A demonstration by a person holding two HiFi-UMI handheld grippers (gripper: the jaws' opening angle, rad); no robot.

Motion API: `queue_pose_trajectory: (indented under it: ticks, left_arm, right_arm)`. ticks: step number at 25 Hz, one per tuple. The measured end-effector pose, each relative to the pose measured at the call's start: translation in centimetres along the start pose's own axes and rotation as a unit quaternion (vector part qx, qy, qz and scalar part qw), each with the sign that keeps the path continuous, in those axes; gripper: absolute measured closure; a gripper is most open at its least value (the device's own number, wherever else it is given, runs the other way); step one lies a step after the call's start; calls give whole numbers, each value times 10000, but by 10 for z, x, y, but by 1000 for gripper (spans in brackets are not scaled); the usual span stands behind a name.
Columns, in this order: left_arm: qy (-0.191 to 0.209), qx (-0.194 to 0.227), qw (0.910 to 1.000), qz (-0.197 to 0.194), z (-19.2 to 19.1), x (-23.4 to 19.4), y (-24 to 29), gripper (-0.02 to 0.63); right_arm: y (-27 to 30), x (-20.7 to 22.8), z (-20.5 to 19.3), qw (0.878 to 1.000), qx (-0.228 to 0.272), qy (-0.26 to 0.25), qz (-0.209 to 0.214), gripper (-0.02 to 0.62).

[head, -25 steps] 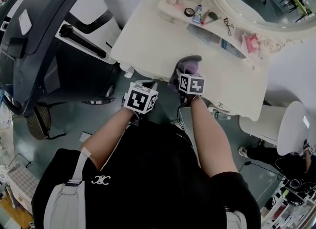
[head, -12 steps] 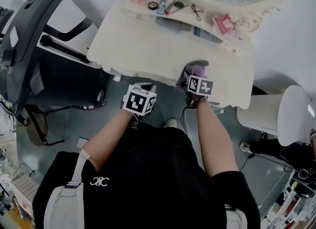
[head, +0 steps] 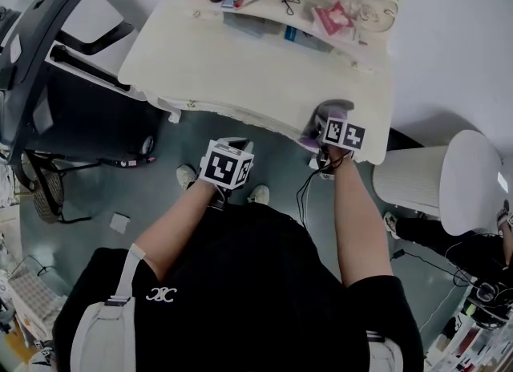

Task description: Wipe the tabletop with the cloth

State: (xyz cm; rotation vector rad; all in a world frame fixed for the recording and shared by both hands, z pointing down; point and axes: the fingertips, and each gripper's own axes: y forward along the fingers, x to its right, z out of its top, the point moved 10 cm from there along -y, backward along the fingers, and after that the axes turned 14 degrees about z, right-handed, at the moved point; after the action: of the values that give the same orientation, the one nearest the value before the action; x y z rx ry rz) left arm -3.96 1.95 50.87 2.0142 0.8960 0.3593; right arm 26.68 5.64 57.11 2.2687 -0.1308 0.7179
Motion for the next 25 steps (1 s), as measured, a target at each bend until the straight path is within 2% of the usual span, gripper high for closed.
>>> queue_pose_trajectory:
  ticks: [14, 22, 25]
  left_arm:
    - [284, -100, 9993, 217, -3, 23, -7, 601]
    - [469, -56, 9986, 256, 5, 36, -7, 602]
    - [504, -21, 9984, 274, 6, 38, -7, 601]
  right_arm:
    - [-114, 123, -25, 9925, 662, 465, -919, 554]
    - [-146, 159, -27, 9865, 744, 650, -1305, 554]
    - [-145, 166, -23, 9862, 634, 589, -1412, 554]
